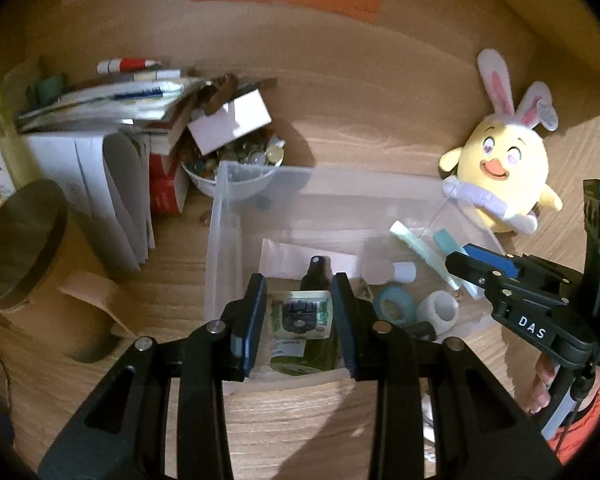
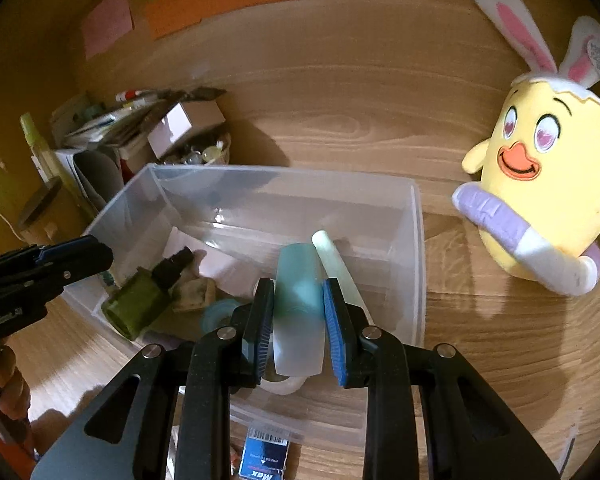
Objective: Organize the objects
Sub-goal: 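Carry the block and mint tube over the bin and open both grippers, then grasp the red packet with the left gripper while the right grasps the blue Max box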
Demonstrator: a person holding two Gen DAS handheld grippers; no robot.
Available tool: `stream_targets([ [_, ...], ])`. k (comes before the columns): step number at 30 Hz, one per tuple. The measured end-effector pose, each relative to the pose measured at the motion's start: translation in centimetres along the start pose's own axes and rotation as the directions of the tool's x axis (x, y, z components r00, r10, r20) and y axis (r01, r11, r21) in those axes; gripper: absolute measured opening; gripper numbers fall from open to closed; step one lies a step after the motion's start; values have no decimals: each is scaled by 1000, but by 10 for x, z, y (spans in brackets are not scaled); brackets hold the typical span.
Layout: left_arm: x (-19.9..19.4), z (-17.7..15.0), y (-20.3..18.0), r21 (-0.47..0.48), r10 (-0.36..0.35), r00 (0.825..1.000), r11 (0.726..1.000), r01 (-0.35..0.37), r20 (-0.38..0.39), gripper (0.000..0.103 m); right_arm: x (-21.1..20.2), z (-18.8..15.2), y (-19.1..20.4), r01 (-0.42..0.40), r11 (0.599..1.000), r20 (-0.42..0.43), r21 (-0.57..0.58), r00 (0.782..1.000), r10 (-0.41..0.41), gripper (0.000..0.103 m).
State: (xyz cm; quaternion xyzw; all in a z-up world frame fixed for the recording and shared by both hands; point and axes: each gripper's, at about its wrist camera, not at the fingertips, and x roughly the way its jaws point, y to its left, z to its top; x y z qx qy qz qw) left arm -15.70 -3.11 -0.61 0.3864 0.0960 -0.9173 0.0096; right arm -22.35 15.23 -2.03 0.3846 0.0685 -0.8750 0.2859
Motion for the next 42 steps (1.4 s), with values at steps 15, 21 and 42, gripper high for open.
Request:
stream_targets([
  [15,-17,0,-4,24,4,1000,1000,-4,11,36,-13,-1,13,5,999,13,-34,1000,-4,36],
  [21,-45,-13,-15,73,1,998,997,-5,58,65,-44,-8,16,19,999,75,-43,997,-15,50],
  [42,-64,-81,-8,87,13,1000,996,-12,-19,85,-37,-83,15,34,992,-56,-121,998,-41,61],
])
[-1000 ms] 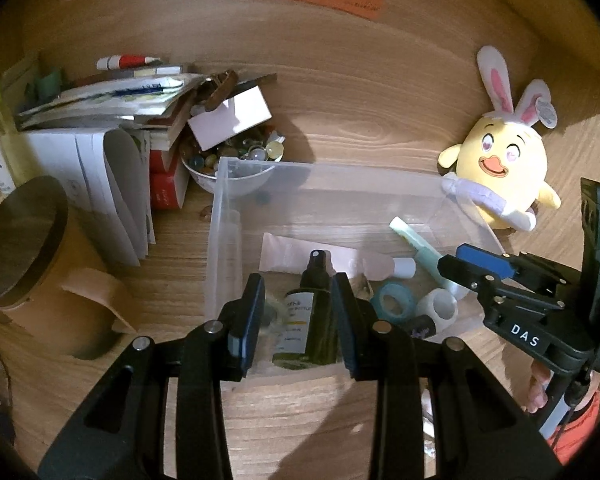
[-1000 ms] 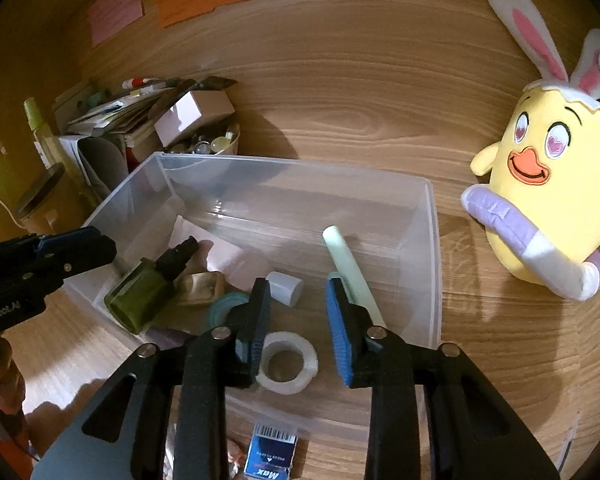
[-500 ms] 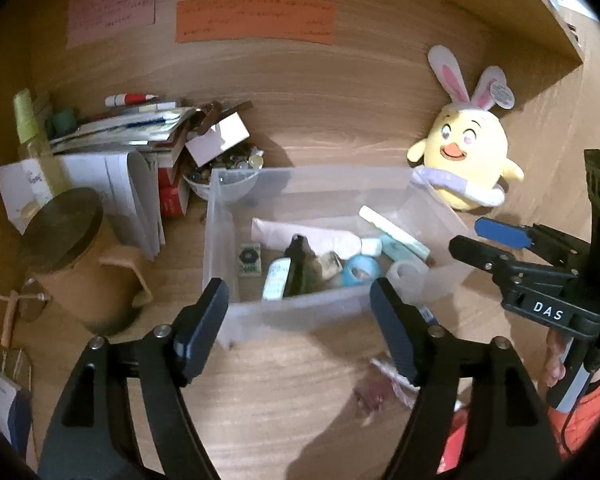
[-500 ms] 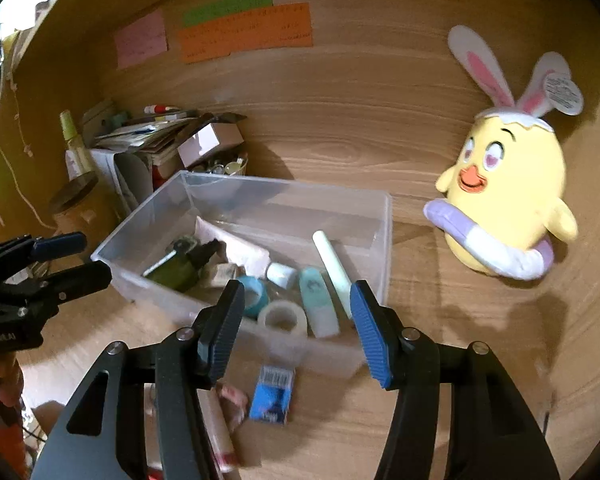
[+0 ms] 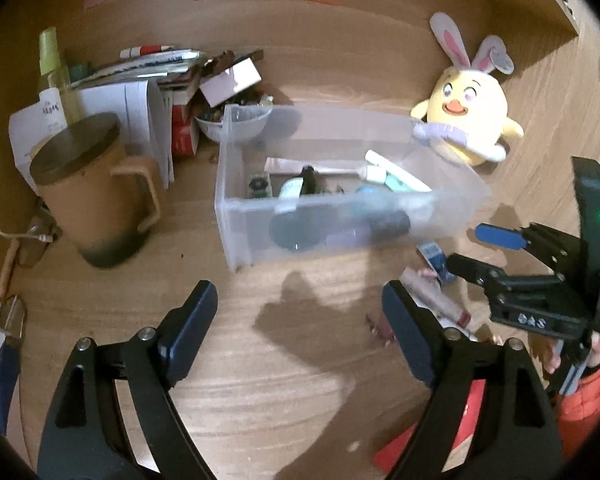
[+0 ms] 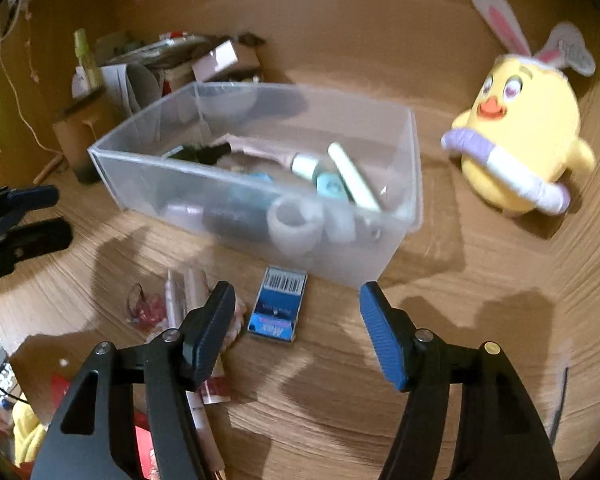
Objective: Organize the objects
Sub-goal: 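Grasp the red packet with the left gripper while the right grasps the blue Max box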
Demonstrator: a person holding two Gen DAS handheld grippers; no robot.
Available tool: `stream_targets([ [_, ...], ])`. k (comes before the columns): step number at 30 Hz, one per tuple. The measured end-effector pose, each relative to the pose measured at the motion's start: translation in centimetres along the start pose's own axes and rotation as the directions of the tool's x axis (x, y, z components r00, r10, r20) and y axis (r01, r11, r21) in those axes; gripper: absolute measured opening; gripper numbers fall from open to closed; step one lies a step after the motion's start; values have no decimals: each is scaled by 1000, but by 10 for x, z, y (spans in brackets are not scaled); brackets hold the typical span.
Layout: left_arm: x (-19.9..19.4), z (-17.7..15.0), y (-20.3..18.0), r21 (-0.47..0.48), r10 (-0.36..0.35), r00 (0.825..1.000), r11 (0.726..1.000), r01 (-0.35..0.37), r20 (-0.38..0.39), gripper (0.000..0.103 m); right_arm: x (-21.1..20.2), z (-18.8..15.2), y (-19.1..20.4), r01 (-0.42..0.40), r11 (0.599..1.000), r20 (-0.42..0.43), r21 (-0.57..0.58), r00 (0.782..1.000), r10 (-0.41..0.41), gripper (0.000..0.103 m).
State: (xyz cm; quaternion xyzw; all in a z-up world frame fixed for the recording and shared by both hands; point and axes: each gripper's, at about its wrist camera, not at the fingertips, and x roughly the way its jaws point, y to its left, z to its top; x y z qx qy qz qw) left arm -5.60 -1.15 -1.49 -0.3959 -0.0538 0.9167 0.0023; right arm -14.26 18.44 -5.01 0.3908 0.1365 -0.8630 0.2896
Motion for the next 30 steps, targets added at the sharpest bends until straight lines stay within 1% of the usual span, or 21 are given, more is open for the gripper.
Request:
stream_targets([
  [3,-2,-9,-4,17,-12,1000,1000,13,-15,85,9,-2,-2,-1,1000,-27,10,1000,2,61],
  [7,-6,-20,-12,46,-18,999,999,19,-26,85,17,-1,-3,-36,999,-51,24,998,37,61],
  [9,-8,-25,-16,54,-33,999,998,34,-32,85,18,0,-3,-38,999,-51,34,998,40,57],
  [10,-8,-26,-18,59,-41,999,997,43,-34,85,18,1,-5,-45,998,-53,45,997,47,52],
  [11,-9,-27,-20,64,-48,998,997,50,-35,85,18,1,-6,-54,997,-56,56,997,57,48],
  [14,-13,-31,-26,83,-64,997,994,67,-32,85,16,-1,-11,-76,993,-58,86,995,81,48],
  [17,-13,-35,-31,93,-82,996,992,86,-40,85,17,-5,-11,-59,994,-61,87,996,64,48],
  [19,-11,-37,-35,97,-96,994,990,100,-53,85,20,-5,-11,-63,994,-71,88,995,69,48],
  [25,-4,-49,-47,116,-123,988,984,134,-95,85,26,-2,4,-29,999,-70,27,997,31,47],
  [26,-4,-50,-49,121,-128,987,983,140,-101,85,27,-2,6,-21,1000,-71,19,997,22,39],
  [28,-4,-53,-54,132,-141,983,979,156,-115,85,29,-3,9,6,1000,-63,-11,998,-7,30],
  [29,-4,-55,-56,138,-149,981,977,165,-122,85,28,-3,9,-8,1000,-63,-5,998,8,22],
  [30,-5,-57,-60,145,-156,980,974,174,-127,85,27,-4,8,-13,1000,-62,0,998,13,18],
])
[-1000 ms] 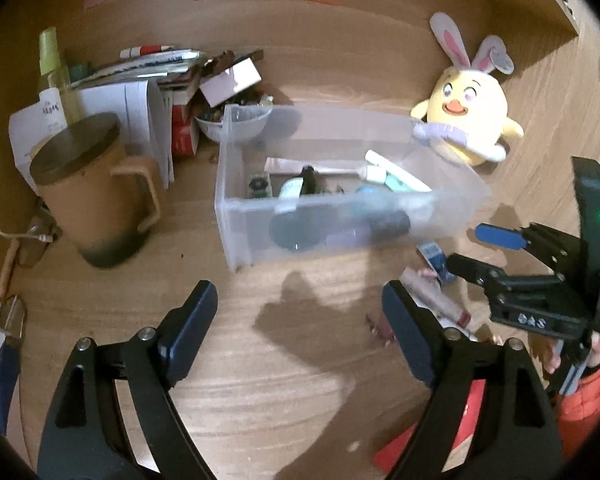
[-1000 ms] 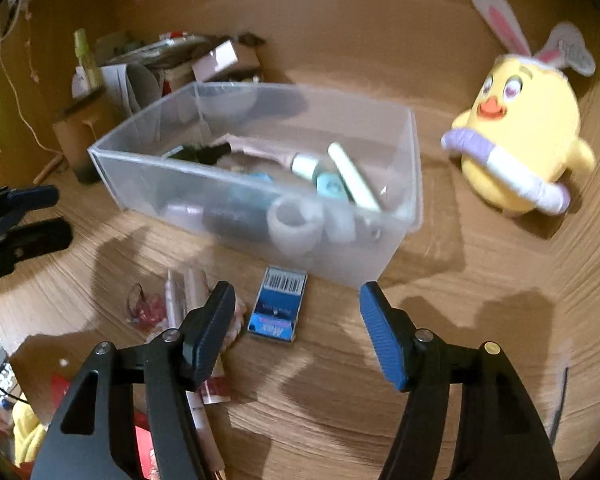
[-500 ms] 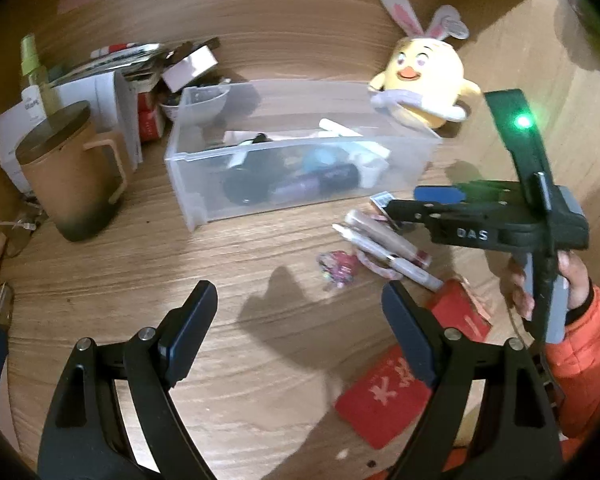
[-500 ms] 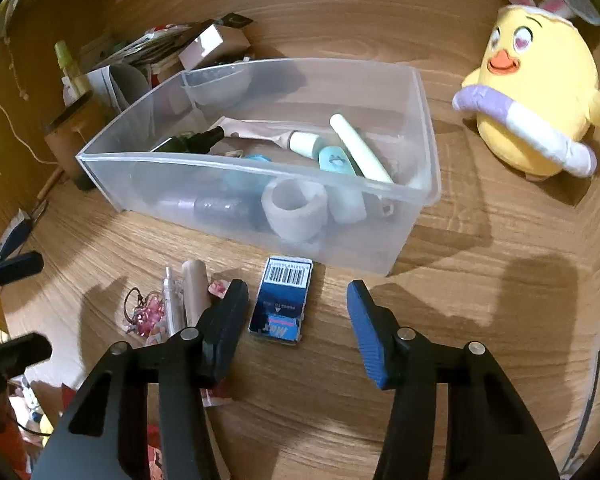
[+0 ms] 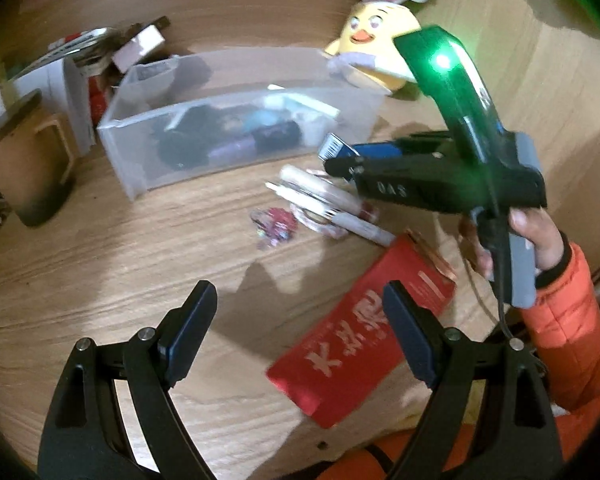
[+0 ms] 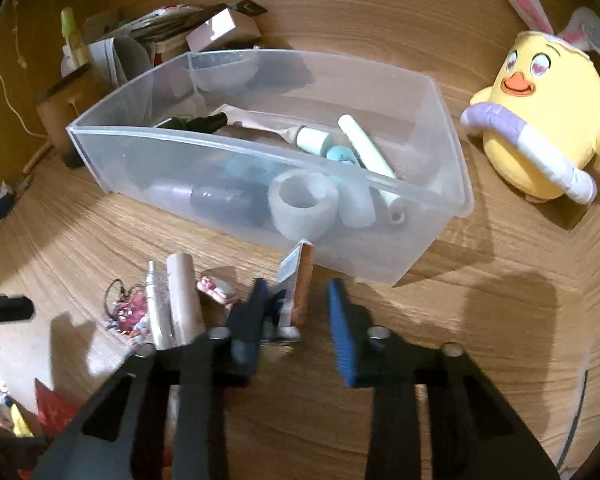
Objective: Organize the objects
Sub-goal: 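Grasp the red packet with the left gripper while the right grasps the blue Max box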
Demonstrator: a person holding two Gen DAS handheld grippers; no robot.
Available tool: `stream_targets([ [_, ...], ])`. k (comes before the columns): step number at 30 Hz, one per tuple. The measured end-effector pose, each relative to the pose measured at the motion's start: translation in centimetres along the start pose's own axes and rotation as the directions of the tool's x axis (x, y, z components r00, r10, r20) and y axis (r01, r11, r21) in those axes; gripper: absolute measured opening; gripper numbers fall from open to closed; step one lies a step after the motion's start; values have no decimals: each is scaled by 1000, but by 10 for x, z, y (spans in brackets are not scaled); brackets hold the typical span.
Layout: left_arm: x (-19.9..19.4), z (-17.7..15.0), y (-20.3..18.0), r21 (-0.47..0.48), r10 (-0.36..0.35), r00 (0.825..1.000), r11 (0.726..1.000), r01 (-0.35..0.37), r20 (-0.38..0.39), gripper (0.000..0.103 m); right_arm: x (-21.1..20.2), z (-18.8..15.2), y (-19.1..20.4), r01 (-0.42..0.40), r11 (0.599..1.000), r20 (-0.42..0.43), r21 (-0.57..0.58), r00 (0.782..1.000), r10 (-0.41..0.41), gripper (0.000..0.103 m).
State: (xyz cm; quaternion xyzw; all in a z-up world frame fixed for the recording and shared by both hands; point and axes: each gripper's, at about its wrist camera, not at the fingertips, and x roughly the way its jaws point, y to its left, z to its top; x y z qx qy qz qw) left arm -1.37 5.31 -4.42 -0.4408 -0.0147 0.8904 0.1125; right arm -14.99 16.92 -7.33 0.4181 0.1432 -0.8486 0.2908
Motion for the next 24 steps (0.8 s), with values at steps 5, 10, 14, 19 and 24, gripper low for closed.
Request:
stream_targets([
  [5,3,-3,-15,47,-32,999,998,33,-19,85,-8,-8,-9,-14,999,12,32,1000,14,9],
  [10,13,-3,-33,103,-80,996,991,84,-41,97,-27,-20,-21,-40,996,44,83,998,36,8],
  [14,24,-2,-46,151,-75,996,985,82,-54,97,-43,-30,-28,-50,992,64,119,997,43,7],
  [19,41,1,-54,181,-55,996,981,67,-73,97,-62,-45,-35,-62,986,90,157,995,48,7],
  [24,39,0,-57,196,-31,999,980,33,-9,84,-68,-50,-38,-56,985,90,160,995,42,8],
])
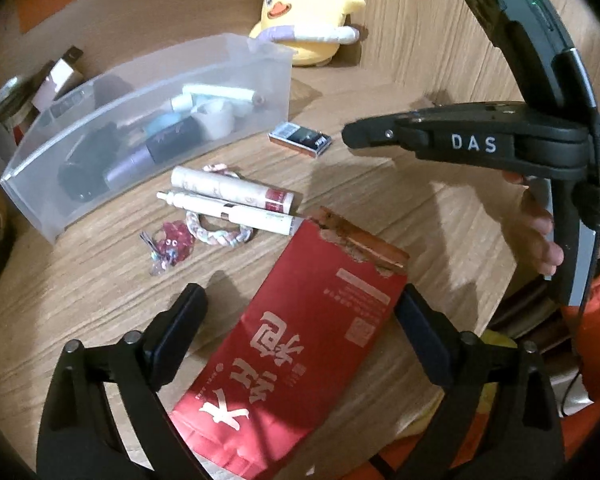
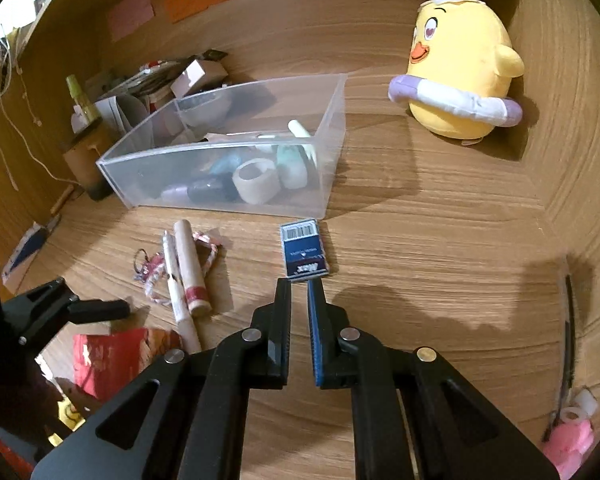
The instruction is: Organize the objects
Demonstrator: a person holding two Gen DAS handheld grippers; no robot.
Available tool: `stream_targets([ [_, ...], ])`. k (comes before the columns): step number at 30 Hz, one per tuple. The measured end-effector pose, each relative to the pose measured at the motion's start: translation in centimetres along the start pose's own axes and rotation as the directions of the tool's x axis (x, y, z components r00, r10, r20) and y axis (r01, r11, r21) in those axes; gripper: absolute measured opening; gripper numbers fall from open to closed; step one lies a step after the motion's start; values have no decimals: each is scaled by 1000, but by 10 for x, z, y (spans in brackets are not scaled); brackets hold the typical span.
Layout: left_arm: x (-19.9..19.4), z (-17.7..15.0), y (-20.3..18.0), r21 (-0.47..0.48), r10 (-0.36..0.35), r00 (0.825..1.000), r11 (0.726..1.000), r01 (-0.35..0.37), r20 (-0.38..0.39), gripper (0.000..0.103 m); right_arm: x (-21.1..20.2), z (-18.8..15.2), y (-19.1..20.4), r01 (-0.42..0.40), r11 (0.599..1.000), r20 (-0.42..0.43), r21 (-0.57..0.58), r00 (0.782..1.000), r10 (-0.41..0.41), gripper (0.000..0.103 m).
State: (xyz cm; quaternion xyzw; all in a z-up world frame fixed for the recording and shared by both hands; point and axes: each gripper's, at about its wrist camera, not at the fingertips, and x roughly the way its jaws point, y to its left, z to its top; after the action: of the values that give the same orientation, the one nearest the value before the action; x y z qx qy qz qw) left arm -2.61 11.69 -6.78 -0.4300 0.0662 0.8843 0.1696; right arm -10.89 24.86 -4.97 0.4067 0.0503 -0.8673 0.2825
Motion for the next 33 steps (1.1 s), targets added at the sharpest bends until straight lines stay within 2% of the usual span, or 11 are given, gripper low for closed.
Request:
stream_targets([
  [3,-3,0,-1,11,17,1000,1000,-18,6,61,5,3,0,-3,1000,-23,-1,1000,3,8],
  [5,-3,0,2,0,13,1000,1000,-13,6,56,11,8,3,4,1000,-33,-17,999,-4,13],
  [6,-5,-1,3,-7,14,1000,1000,-14,10,55,14,10,4,15,999,-35,-28,999,-16,16],
  [8,-8,-3,8,-16,27,1000,1000,-27,16,55,21,15,7,37,998,-39,-47,998,-39,30],
  [9,-9,-3,9,-21,34,999,999,-34,18,54,26,17,8,43,997,-44,-56,998,-46,30],
  [15,-27,-3,23,-71,61,996,996,-57,59,54,49,28,14,97,989,-75,-113,992,-106,30],
  [18,-37,2,36,-113,70,994,992,-61,84,54,51,29,15,95,988,-77,-123,991,-105,29],
  [19,-39,3,39,-126,73,993,990,-62,89,54,51,29,16,89,988,-76,-128,992,-100,25],
  [25,-52,16,70,-222,94,988,973,-64,126,54,40,23,19,55,991,-68,-120,996,-63,25],
  [33,-67,35,101,-299,145,973,950,-87,178,54,-6,33,26,-14,996,50,-90,999,19,25],
])
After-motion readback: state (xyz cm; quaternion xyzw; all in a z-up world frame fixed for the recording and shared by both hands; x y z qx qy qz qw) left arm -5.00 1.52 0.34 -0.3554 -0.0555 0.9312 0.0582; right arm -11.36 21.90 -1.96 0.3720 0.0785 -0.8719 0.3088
